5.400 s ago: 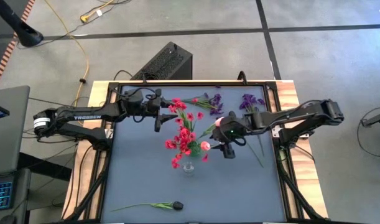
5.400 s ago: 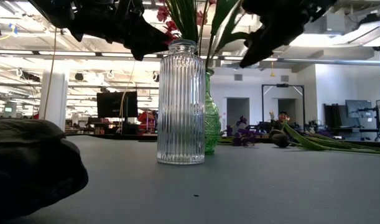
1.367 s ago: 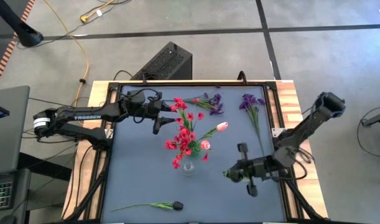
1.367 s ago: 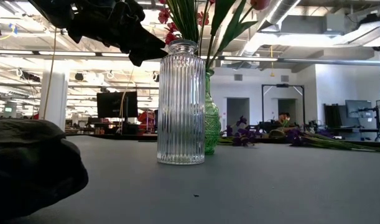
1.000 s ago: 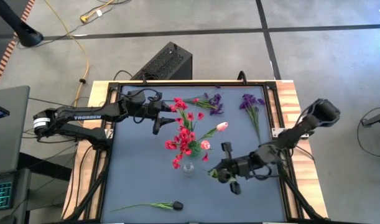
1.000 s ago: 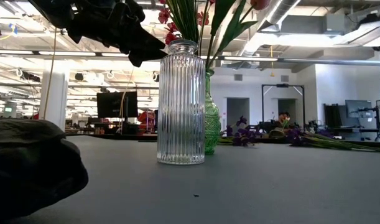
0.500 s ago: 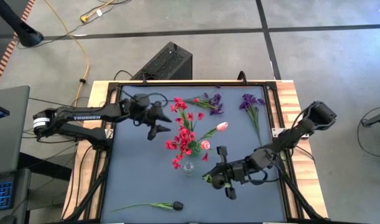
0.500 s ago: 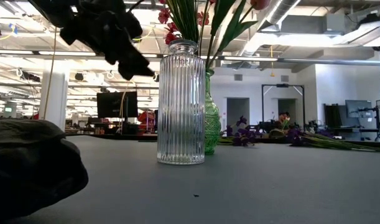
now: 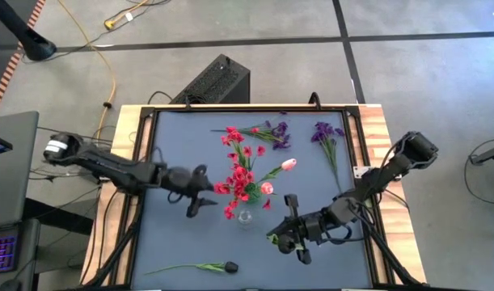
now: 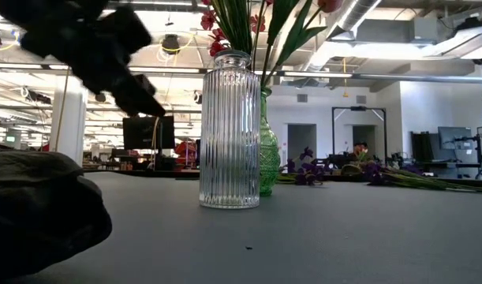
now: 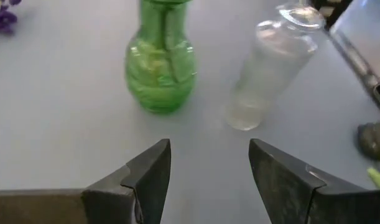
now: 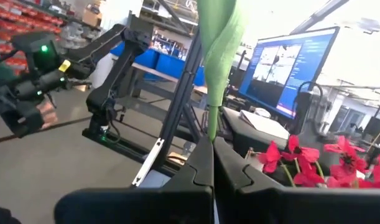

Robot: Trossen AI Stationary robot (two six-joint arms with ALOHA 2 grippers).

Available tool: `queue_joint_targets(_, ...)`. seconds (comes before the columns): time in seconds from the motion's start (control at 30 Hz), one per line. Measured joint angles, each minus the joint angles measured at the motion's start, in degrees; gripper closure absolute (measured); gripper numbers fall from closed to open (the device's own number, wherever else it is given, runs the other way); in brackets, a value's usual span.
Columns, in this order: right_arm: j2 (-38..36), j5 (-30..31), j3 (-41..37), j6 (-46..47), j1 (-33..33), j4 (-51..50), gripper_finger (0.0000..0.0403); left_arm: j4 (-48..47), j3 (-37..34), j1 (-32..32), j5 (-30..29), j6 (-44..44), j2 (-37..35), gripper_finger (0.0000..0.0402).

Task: Sort flowers into vase by color
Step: Put the top black flower into the transparent vase

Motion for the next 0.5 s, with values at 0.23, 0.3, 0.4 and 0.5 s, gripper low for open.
queue_joint_targets(0.23,0.0,0.0,0.0,-2.1,0.0,-0.6,0.0384,21.8,-8.3,-11.8,-13.3,-2.7,0.3,0.0196)
queue_joint_targets(0.3,0.0,0.0,0.0,-2.3,-0.1,-0.8,0.0384,21.5,-8.3,-13.9,-15.0,-2.7,0.6,0.0196)
queue_joint_targets(0.4,0.0,0.0,0.0,-2.4,-0.1,-1.5,0.0384,23.3,-8.1,-15.9,-16.5,-1.9,2.2,0.0196)
queue_joint_targets(0.5,0.0,0.0,0.0,-2.7,-0.1,-1.9,0.0383,27.4,-8.1,-17.4,-16.7,0.9,5.2,0.0189)
